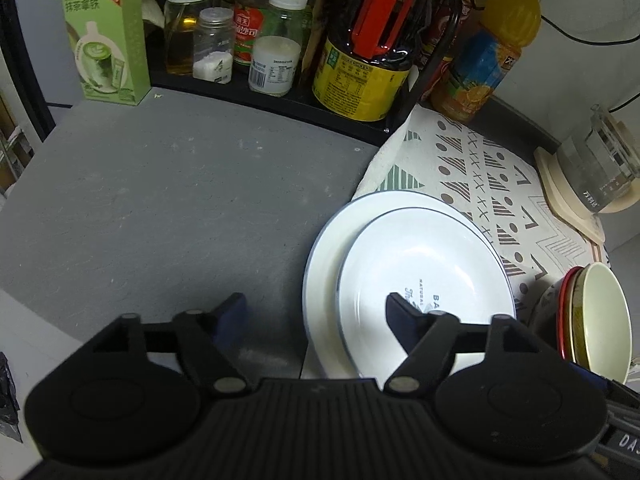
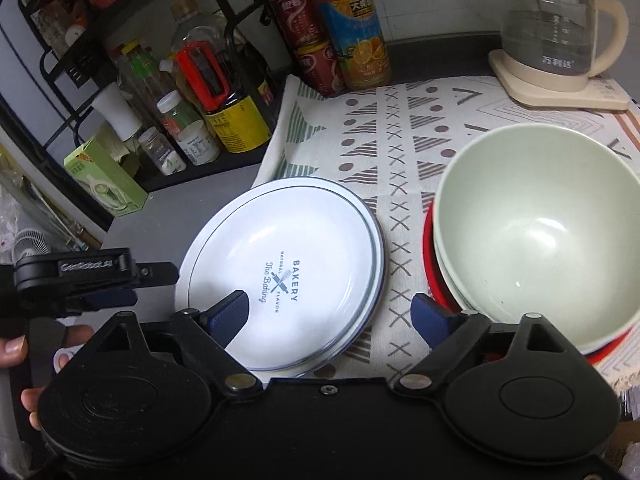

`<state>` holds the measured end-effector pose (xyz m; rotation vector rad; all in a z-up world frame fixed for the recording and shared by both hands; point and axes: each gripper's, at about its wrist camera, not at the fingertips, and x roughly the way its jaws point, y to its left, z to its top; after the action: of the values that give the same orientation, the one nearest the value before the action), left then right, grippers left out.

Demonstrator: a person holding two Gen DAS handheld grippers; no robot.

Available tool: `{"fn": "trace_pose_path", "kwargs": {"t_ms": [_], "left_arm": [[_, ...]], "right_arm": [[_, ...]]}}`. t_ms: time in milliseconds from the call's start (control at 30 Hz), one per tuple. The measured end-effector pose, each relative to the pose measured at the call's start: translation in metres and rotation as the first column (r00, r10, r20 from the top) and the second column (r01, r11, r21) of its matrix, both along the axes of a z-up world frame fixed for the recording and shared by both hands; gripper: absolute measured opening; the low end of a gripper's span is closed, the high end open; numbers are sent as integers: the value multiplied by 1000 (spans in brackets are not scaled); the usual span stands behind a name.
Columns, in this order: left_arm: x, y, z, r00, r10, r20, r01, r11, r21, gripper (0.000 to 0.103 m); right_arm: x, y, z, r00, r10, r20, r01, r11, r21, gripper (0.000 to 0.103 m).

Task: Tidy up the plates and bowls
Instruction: 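Open both grippers and withdraw them from the plate stack, then move both grippers to the red bowl stack and close on its rim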

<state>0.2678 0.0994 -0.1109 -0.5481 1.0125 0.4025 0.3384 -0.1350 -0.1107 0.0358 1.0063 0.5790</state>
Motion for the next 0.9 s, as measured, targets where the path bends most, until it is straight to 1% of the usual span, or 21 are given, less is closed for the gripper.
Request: {"fn": "trace_pose_path", "kwargs": {"t_ms": [67,100,133,267,367,433,467,567,600,767,900], "left_arm": [[-4,1,1,1000,1,-10,-1,1000,-9,80],[-6,1,2,1000,3,-26,-3,1000,-3,84],[-8,0,4,1000,4,-30,-4,1000,7,84],[-15,-3,11,1000,-10,-13,10,999,36,86],[-18,-7,17,999,-32,-2,32,998,63,93],[-18,-12,21,999,-50,0,50,996,74,96],[-18,-13,23,999,-53,4,53,996,75,102],[-17,-20,30,996,-80,24,78,994,74,103],[-16,-22,31,995,-90,29,88,993,75,103],[-9,-36,39,988,-137,76,133,989,64,103],[-1,-48,45,981,-164,104,156,984,83,103]], "right_arm": [[-2,-2,0,1000,-13,0,13,1000,3,90],[-4,-4,1,1000,-19,1,19,1000,5,90],[-5,-6,1,1000,-26,4,26,1000,7,91],[-12,-16,7,998,-58,14,58,998,15,95],[-17,-25,12,995,-91,33,90,996,10,96],[-22,-32,17,991,-112,68,113,994,-7,96],[-23,-35,19,989,-121,81,122,992,-11,96],[-26,-49,25,985,-149,88,149,989,5,96],[-27,-54,28,985,-137,109,132,990,47,96],[-31,-74,34,956,-211,205,218,976,-11,96],[-29,-95,34,946,-260,192,259,965,28,96]]}}
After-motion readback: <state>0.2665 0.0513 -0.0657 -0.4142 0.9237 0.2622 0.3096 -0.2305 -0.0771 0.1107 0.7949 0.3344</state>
